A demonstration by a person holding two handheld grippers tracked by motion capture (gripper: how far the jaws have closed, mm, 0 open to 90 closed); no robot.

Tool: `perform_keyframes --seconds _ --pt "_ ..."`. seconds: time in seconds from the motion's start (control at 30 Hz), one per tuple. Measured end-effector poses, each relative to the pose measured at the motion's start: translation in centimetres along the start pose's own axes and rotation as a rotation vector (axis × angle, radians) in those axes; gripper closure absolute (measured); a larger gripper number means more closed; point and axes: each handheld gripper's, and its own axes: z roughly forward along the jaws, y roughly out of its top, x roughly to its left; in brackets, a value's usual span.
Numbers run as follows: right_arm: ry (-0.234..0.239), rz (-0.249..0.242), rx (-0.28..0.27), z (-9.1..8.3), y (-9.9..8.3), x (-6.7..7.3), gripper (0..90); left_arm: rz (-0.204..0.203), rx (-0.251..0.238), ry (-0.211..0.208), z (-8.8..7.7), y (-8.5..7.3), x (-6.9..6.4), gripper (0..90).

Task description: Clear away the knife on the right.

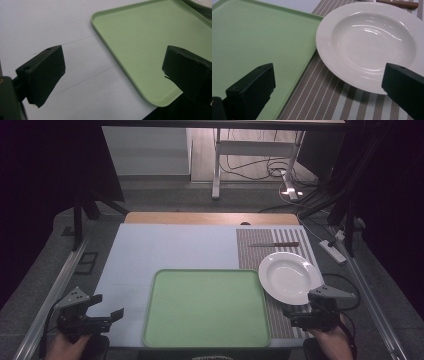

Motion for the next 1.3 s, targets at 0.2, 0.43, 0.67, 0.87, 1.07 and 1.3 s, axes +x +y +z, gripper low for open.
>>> perform_keyframes --seconds 0.2,0.43,0.67,0.87,1.07,1.3 --pt "-0.001 -0.015 0.008 0.1 0.1 0.2 0.0 0.0 0.001 0.001 0.0 0.0 0.0 4.7" --pt "-0.001 -0.031 0.028 0.3 0.2 0.4 0.0 -0.021 -0.021 -0.013 -0.3 -0.2 0.3 4.6" --pt "0.005 -0.05 0.047 0.5 0.2 0.5 0.0 -0.016 -0.018 -0.01 -0.2 -0.2 0.2 4.7" --pt "0.017 -0.049 0.078 0.8 0.3 0.5 0.0 -0.027 -0.018 -0.017 -0.2 -0.2 0.4 4.7" --pt "0.026 -0.059 0.054 0.8 0.5 0.5 0.0 -0.031 -0.019 -0.02 -0.2 -0.2 0.4 4.7" --pt "0.04 -0.061 0.028 1.0 1.3 0.1 0.0 -0.025 -0.018 -0.019 -0.2 -0.2 0.3 4.7"
